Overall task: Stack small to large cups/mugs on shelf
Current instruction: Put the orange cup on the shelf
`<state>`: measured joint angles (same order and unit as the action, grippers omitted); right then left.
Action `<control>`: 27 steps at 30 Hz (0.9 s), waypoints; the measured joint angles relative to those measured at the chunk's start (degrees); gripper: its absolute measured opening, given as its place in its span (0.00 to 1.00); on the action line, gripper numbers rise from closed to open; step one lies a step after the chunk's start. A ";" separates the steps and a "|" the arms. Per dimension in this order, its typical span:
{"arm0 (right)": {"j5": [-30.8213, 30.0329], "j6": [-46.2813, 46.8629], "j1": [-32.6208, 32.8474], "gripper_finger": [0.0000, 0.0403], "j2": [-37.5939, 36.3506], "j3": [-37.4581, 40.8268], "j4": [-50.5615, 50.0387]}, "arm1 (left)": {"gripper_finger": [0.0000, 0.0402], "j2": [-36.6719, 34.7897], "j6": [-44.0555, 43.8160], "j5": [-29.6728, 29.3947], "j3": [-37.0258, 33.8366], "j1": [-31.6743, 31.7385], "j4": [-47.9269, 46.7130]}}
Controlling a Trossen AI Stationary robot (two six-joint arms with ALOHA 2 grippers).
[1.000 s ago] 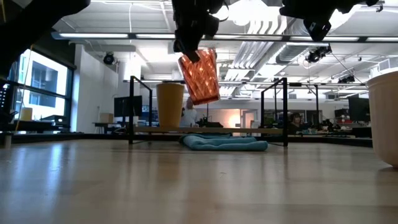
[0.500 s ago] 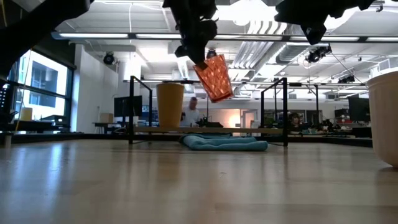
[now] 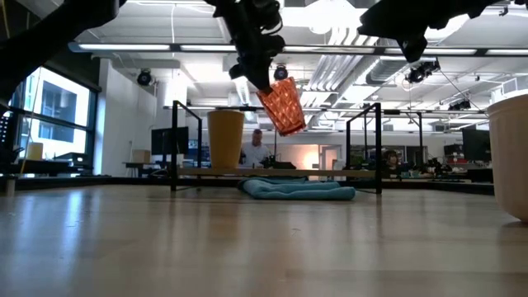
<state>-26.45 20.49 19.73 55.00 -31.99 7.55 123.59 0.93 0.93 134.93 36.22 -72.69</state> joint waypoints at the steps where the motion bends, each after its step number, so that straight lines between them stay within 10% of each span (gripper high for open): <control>1: 0.18 0.00 -0.37 0.18 0.00 0.00 0.00 | 0.00 0.00 0.13 -0.45 0.00 -0.04 0.26; 27: 1.15 -1.09 -1.39 0.18 0.00 0.00 0.00 | 0.00 3.15 3.41 -3.21 0.00 0.20 -3.94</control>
<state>-25.30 19.40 18.35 55.00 -31.99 7.55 126.74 4.34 -2.27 134.93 36.42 -76.63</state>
